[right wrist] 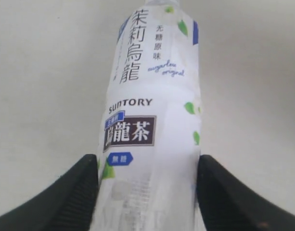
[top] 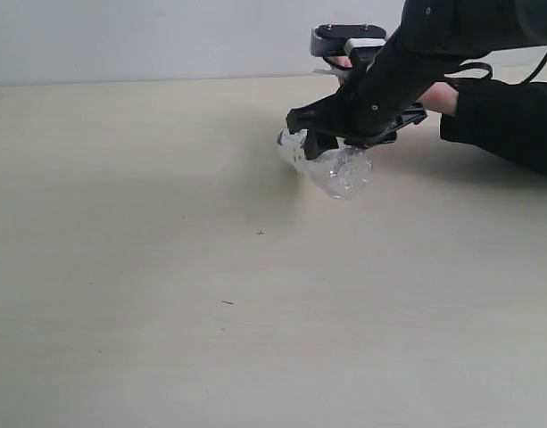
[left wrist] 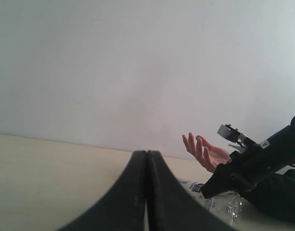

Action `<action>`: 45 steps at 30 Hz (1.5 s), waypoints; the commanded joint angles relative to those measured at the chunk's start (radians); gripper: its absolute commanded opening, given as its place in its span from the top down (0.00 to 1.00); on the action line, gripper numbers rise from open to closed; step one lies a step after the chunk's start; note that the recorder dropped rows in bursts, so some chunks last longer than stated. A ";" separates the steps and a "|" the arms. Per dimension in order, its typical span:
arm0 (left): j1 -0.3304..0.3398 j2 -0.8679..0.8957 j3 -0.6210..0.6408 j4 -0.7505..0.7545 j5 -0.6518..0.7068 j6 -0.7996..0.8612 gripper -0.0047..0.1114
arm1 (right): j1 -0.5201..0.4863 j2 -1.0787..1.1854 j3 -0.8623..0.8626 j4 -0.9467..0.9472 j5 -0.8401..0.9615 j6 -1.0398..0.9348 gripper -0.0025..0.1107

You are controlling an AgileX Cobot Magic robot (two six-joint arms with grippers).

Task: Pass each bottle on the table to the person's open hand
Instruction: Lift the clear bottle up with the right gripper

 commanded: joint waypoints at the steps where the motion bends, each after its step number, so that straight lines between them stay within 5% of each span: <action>1: 0.003 -0.006 0.003 -0.001 0.002 -0.001 0.96 | 0.002 -0.060 0.000 0.039 0.068 -0.060 0.98; 45: 0.003 -0.006 0.003 -0.001 0.002 -0.001 0.96 | 0.002 -0.239 0.001 0.050 -0.060 -0.132 0.98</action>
